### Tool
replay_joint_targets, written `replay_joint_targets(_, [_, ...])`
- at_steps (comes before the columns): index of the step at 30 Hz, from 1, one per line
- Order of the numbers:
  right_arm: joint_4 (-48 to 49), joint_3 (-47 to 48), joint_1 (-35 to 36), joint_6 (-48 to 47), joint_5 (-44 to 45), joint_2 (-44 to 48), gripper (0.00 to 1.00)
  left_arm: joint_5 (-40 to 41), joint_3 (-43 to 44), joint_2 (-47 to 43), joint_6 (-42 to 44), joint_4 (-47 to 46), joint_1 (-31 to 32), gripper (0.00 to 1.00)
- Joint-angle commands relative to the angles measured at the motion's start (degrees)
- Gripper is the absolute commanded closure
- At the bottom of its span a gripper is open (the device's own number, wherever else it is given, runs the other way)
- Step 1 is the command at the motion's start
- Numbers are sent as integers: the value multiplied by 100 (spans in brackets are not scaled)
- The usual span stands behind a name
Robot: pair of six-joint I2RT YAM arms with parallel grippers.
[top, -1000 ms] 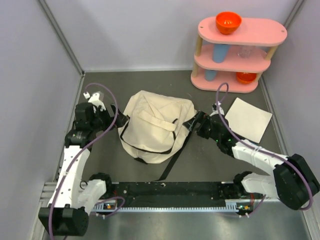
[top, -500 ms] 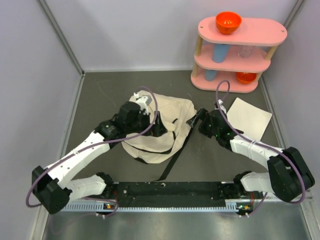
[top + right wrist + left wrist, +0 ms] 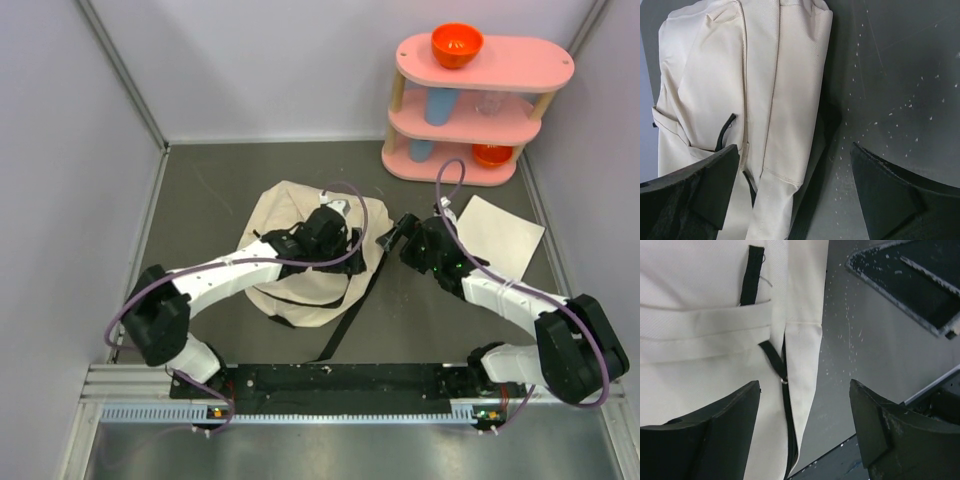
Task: Pack the student bag
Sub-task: Zip the student bag at the center of the board.
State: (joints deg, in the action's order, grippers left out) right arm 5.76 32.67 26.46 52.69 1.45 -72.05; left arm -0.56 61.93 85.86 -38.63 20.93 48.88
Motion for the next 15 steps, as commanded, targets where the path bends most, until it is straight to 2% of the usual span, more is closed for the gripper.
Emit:
replay_joint_targets(1, [39,-6,-97,-21,22,218,9,161,512,500,-294,-124,34,26])
replay_joint_targets(5, [39,-32,-106,-13,-48,323,9,257,662,800,-355,-80,34,34])
replay_joint_targets(7, [13,-32,-106,-30,-66,358,9,319,645,905,-391,-71,42,42])
replay_joint_targets(10, [22,-58,-97,-30,-75,420,9,381,654,1081,-496,-63,51,50])
replay_joint_targets(15, [22,-67,-106,-65,-110,464,9,732,618,1178,-584,43,51,51])
